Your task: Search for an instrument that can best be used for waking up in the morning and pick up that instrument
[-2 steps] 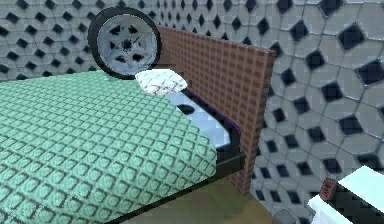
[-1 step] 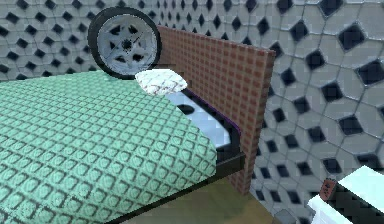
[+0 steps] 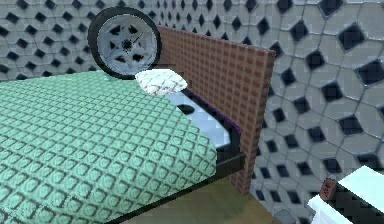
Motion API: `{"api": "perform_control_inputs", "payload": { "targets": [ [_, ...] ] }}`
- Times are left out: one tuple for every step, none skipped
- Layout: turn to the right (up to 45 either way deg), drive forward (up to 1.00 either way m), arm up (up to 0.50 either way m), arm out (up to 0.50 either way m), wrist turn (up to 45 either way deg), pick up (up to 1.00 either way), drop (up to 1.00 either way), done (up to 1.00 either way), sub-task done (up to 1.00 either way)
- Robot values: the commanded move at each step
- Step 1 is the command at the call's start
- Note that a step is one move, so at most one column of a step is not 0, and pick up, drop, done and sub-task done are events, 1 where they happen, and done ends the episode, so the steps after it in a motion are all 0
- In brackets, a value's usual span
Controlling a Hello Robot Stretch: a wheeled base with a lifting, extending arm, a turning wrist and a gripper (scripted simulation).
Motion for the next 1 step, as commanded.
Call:
{"api": "perform_control_inputs", "payload": {
  "targets": [
    [0.0, 0.00, 0.00, 0.00, 0.0, 0.00, 0.00, 1.00, 0.00]
  ]
}}
